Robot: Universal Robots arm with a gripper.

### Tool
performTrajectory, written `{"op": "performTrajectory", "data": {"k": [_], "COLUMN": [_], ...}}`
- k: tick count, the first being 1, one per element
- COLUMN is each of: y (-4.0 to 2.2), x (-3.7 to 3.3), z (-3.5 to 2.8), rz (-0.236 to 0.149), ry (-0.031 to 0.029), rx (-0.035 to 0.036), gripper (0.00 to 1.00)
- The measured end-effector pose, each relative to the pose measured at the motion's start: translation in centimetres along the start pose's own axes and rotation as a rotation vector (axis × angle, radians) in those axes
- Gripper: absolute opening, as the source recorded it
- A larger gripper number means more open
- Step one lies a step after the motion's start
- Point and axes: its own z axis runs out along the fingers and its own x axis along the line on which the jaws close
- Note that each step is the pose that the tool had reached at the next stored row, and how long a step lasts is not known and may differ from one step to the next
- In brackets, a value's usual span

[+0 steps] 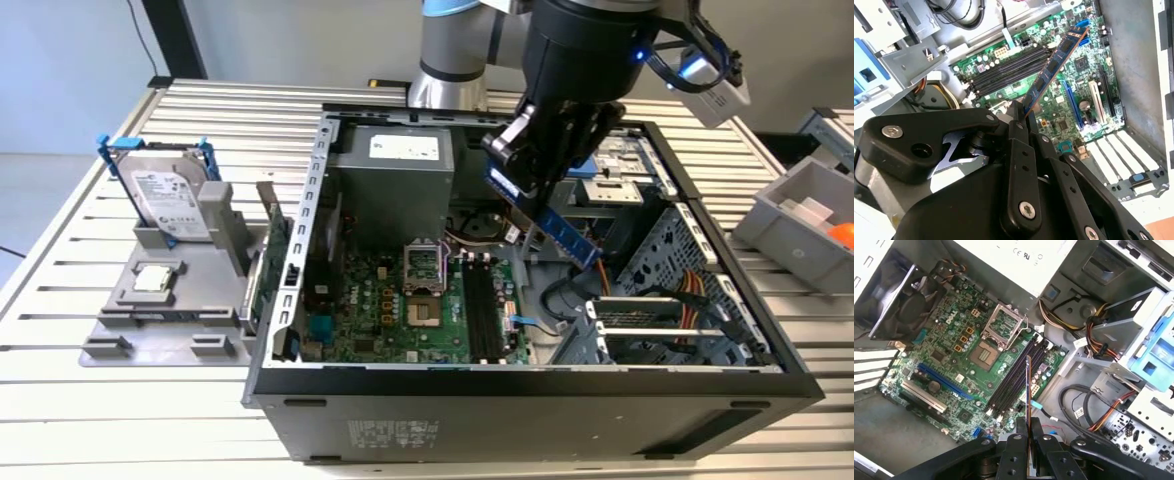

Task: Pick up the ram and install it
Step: 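Insert the ram into the slot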

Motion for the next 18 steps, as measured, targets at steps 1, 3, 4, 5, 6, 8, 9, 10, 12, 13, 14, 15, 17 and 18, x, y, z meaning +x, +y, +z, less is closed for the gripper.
{"op": "performTrajectory", "data": {"k": [1,3,4,5,6,8,9,10,12,13,14,15,17,18], "y": [0.00,0.00,0.00,0.00,0.00,0.00,0.00,0.00,0.00,0.00,0.00,-0.01,0.00,0.00], "x": [0.00,0.00,0.00,0.00,0.00,0.00,0.00,0.00,0.00,0.00,0.00,0.00,0.00,0.00], "z": [0.00,0.01,0.01,0.01,0.01,0.02,0.02,0.02,0.03,0.04,0.04,0.04,0.05,0.05], "rz": [0.005,0.016,0.021,0.026,0.031,0.041,0.046,0.051,0.062,0.067,0.072,0.076,0.086,0.090], "ry": [0.0000,0.0003,0.0003,0.0004,0.0005,0.0007,0.0007,0.0008,0.0010,0.0010,0.0010,0.0011,0.0013,0.0014], "rx": [0.0000,0.0001,0.0001,0.0002,0.0002,0.0003,0.0003,0.0004,0.0004,0.0004,0.0004,0.0005,0.0006,0.0006], "gripper": [0.00,0.00,0.00,0.00,0.00,0.00,0.00,0.00,0.00,0.00,0.00,0.00,0.00,0.00]}}
